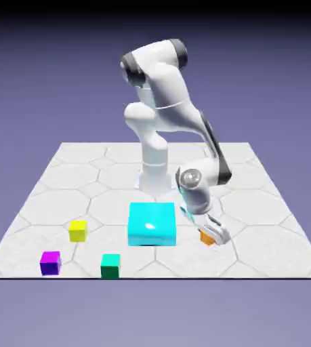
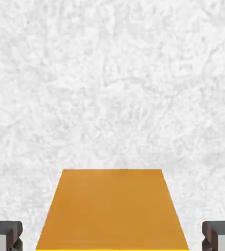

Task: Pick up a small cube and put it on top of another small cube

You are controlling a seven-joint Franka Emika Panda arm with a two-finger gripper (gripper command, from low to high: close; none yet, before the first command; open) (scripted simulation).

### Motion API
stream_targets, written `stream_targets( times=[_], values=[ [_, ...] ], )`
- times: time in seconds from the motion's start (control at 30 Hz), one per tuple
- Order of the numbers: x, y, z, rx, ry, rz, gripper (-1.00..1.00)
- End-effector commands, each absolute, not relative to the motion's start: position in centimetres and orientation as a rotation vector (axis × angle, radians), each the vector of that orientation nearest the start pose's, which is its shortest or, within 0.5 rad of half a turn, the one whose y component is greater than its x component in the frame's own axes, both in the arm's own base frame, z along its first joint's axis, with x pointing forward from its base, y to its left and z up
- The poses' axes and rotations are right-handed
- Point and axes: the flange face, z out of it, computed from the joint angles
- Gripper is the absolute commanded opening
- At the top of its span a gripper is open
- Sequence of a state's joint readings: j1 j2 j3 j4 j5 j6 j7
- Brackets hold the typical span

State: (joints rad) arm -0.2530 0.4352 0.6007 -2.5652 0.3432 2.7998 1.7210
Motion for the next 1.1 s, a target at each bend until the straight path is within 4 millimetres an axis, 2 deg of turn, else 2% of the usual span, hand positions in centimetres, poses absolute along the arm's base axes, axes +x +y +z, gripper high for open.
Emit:
stream_targets(
  times=[0.0,0.13,0.2,0.33,0.43,0.53,0.63,0.67,0.7,0.87,0.9,0.93,0.97,1.07],
  values=[
    [39.4,15.7,13.5,-1.976,2.332,0.573,-1.00],
    [39.9,14.7,17.7,-1.977,2.333,0.573,-1.00],
    [42.2,11.9,18.5,-1.803,2.444,0.557,-1.00],
    [46.5,4.2,19.9,-1.369,2.656,0.518,-1.00],
    [48.7,-2.3,21.0,-1.029,2.767,0.487,-1.00],
    [49.9,-9.3,22.1,-0.683,2.836,0.455,-1.00],
    [50.0,-16.6,23.3,-0.335,2.863,0.421,-1.00],
    [49.9,-18.5,23.6,-0.248,2.864,0.412,-1.00],
    [49.9,-18.5,23.6,-0.247,2.864,0.412,-1.00],
    [50.9,-17.1,17.0,-0.247,2.864,0.412,-1.00],
    [50.9,-17.0,17.0,-0.247,2.864,0.412,-1.00],
    [50.9,-17.0,17.0,-0.247,2.864,0.412,1.00],
    [50.9,-17.0,17.0,-0.247,2.864,0.412,1.00],
    [50.4,-18.0,21.0,-0.247,2.862,0.414,1.00]
  ],
)
